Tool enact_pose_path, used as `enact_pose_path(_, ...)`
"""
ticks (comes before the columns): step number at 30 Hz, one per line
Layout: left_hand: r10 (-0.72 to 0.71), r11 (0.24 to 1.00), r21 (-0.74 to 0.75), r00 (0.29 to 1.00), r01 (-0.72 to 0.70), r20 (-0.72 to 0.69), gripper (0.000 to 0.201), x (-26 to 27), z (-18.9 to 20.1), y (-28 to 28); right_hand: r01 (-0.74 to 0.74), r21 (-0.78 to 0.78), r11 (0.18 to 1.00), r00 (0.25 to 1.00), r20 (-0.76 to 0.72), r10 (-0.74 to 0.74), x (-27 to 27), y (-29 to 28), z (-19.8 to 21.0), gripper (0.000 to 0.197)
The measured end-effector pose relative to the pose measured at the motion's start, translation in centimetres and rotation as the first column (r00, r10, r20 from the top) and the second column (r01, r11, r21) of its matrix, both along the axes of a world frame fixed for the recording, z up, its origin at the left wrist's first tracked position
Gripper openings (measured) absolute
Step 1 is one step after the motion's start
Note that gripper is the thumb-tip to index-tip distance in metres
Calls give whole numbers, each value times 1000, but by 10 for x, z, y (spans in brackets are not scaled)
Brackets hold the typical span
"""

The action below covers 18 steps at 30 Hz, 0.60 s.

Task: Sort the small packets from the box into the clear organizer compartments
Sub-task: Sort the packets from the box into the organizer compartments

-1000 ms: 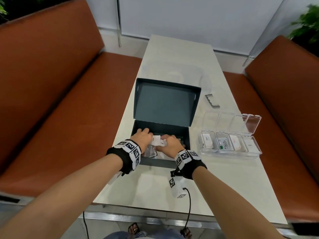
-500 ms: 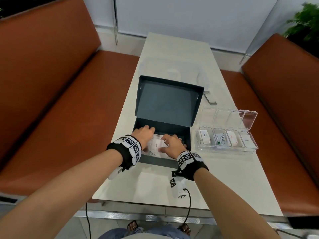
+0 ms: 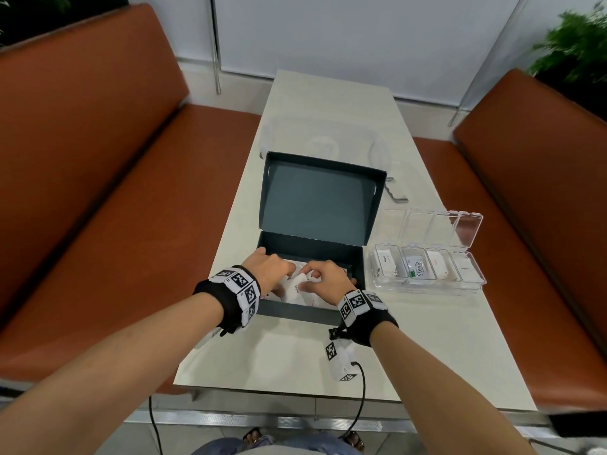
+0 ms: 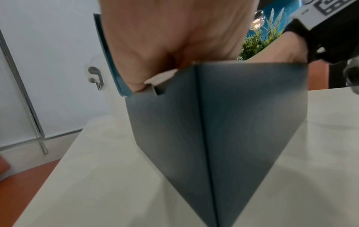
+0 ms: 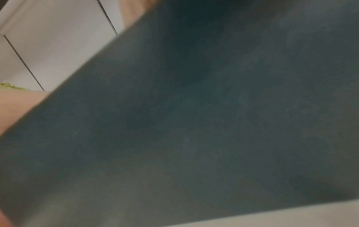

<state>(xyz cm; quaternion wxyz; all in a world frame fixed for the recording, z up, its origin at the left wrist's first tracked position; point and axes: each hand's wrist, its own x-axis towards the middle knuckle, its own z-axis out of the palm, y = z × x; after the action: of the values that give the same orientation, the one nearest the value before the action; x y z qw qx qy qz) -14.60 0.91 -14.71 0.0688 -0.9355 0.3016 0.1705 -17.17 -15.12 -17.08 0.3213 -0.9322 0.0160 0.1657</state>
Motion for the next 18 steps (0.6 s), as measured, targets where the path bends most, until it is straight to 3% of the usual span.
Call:
enact_pose_path(6,89,981,-166,993,-101,-80,28,1,10,0,-7,19,1000,1000,-10,7,7,-1,7,12)
enact_pose_path(9,152,932,-314,982,-179,-108,26,1,15,2,37,38,999,999,31,-39,9,-5,12,11)
enact_pose_path(15,311,694,-644,941,-322,-135,24,11,31,11,70,94,993,993,83,-78,14,-9,19,13)
enact_pose_path(18,392,485,-762,885,-430,-250,22,16,40,21,97,208,973,982,141,-128,16,-15,24,16)
